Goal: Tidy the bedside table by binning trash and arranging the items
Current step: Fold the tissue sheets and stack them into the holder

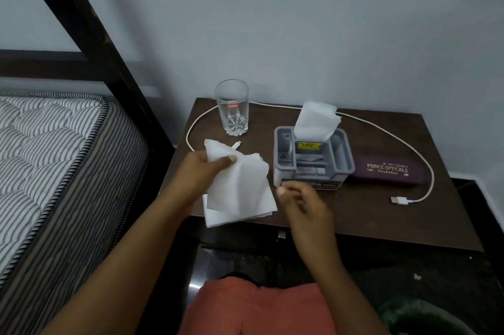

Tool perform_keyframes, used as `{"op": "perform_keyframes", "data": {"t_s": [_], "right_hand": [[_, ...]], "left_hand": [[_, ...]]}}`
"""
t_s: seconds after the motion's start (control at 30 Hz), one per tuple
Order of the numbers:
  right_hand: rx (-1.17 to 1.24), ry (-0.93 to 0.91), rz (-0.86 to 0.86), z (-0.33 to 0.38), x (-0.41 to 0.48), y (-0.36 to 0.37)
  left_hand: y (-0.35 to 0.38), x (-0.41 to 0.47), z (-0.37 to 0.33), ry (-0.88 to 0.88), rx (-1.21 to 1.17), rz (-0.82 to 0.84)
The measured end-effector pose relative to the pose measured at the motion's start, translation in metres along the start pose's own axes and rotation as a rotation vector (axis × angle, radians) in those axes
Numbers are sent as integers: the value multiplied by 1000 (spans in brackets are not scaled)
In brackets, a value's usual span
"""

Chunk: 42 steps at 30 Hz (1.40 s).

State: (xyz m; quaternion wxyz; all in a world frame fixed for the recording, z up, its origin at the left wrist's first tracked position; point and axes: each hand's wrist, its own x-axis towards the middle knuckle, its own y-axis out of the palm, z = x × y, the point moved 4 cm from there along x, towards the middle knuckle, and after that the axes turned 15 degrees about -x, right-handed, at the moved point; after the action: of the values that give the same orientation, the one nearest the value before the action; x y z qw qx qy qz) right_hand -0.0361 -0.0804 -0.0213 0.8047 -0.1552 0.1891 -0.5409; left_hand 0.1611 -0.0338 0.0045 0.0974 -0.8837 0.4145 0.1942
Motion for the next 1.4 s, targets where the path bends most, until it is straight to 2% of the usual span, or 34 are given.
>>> {"op": "perform_keyframes", "data": {"t_s": [0.07, 0.17, 0.23, 0.3, 0.4, 0.47, 0.57, 0.7, 0.97, 1.23, 1.4], "right_hand": [[271, 179, 114, -3, -2, -4], [688, 395, 394, 10, -14, 7], [907, 421, 543, 28, -26, 10], [1023, 390, 595, 43, -33, 1], [985, 312, 620, 55, -38, -17], [843, 281, 622, 56, -42, -26], [588, 249, 539, 48, -46, -32], [450, 217, 475, 44, -57, -41], [388, 101, 491, 54, -81, -73], [442, 114, 366, 66, -89, -88], [479, 105, 363, 68, -92, -89]], "left_hand": [[2, -26, -17, -3, -99, 106], [7, -68, -34, -72, -258, 253], [9, -92, -39, -111, -324, 303], [4, -105, -38, -105, -334, 308], [-6, -113, -32, -47, -290, 243], [-11, -118, -27, -37, -252, 219], [-12, -129, -20, -45, -175, 226], [-9, -146, -14, -53, -150, 247], [-3, -172, -17, 76, -212, 248], [4, -187, -26, 144, -209, 145], [8, -188, -25, 153, -256, 126]]}}
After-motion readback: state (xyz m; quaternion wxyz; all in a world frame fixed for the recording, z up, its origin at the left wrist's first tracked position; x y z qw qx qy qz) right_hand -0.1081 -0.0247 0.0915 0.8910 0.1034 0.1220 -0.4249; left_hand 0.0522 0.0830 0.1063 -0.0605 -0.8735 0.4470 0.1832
